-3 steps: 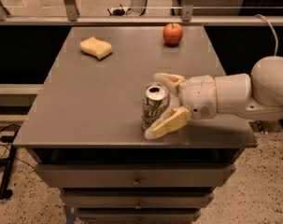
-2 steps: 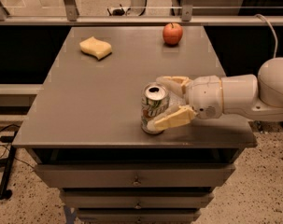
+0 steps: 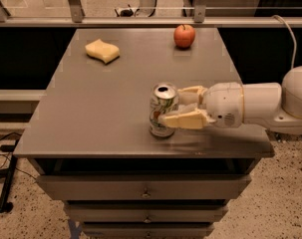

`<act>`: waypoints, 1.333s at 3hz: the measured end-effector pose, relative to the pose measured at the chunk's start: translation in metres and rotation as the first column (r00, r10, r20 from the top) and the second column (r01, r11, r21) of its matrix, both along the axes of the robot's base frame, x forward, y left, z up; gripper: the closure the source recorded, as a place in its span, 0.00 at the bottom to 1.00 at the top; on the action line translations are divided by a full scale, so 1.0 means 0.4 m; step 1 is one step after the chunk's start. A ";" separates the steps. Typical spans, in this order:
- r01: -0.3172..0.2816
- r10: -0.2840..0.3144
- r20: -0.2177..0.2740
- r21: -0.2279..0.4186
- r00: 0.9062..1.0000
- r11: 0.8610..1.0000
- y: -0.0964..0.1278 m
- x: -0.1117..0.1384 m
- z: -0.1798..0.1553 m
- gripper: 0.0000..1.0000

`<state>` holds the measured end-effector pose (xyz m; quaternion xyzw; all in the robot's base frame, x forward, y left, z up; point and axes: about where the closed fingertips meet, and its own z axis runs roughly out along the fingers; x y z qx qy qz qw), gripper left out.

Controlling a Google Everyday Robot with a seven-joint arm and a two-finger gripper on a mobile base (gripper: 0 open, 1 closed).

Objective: Move 7up can near apple

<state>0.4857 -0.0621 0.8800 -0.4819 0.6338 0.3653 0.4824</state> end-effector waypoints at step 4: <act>0.210 -0.203 0.075 -0.092 0.976 0.973 -0.244 0.114 0.091 1.00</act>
Offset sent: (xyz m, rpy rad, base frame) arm 0.1107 -0.2272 0.0794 -0.2314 -0.1276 -0.4397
